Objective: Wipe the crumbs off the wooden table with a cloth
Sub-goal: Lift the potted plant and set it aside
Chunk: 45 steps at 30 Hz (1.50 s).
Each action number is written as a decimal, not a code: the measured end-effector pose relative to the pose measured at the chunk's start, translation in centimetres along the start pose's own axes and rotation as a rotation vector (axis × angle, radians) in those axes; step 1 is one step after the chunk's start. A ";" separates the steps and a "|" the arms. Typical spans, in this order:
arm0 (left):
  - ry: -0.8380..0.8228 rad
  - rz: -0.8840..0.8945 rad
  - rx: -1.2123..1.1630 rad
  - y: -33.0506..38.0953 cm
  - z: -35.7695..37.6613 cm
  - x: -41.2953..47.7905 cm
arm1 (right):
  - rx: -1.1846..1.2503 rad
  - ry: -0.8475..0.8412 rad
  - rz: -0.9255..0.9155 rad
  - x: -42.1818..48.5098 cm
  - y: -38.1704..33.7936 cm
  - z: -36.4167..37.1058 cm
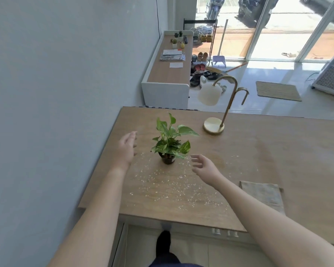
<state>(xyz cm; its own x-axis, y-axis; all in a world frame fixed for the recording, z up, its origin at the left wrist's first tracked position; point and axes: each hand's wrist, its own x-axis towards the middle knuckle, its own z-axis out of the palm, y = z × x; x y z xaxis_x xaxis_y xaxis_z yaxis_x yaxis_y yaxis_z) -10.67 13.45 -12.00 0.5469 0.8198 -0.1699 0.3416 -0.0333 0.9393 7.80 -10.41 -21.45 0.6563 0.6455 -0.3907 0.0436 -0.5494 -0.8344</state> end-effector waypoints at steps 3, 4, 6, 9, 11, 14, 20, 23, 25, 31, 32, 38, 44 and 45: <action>-0.105 -0.138 -0.030 -3.5 0.9 0.2 | 0.029 -0.040 0.017 0.3 -0.6 2.1; -0.146 -0.182 -0.038 -4.5 1.3 0.4 | 0.033 -0.046 0.025 0.5 -0.8 2.6; -0.237 -0.248 -0.050 -6.2 2.3 0.8 | 0.035 -0.053 0.041 0.9 -1.2 3.5; -0.343 -0.285 -0.055 -7.6 3.6 1.4 | 0.053 -0.039 0.065 1.7 -2.3 4.7; -0.370 -0.303 -0.073 -8.0 4.5 1.9 | 0.078 -0.012 0.085 2.1 -3.0 5.3; -0.384 -0.342 -0.138 -8.9 5.5 2.6 | 0.098 0.035 0.101 2.8 -3.5 5.8; -0.397 -0.377 -0.259 -9.8 6.0 2.8 | 0.114 0.050 0.143 3.4 -3.1 6.1; -0.400 -0.402 -0.308 -9.8 6.0 2.7 | 0.225 0.045 0.174 3.4 -3.0 6.5; -0.404 -0.405 -0.324 -9.6 6.0 2.4 | 0.409 0.050 0.197 3.3 -3.2 6.7; -0.446 -0.401 -0.304 -8.6 6.2 2.3 | 0.570 0.044 0.164 3.4 -3.5 6.7; -0.448 -0.397 -0.306 -8.5 6.3 2.3 | 0.583 0.048 0.165 3.4 -3.5 6.6; -0.446 -0.371 -0.281 -6.9 6.9 2.6 | 0.645 0.057 0.147 4.0 -4.9 6.2; -0.468 -0.317 -0.242 -5.0 7.1 4.7 | 0.646 0.048 0.107 5.1 -6.7 4.8; -0.471 -0.312 -0.239 -4.6 7.2 5.3 | 0.639 0.045 0.098 5.3 -7.1 4.4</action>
<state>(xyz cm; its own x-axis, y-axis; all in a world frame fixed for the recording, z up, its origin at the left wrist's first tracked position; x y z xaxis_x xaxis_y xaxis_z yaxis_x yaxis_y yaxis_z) -3.84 13.87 -19.32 0.7466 0.4273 -0.5099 0.3889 0.3414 0.8557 7.65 -0.70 -19.34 0.6657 0.5780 -0.4721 -0.4659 -0.1722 -0.8679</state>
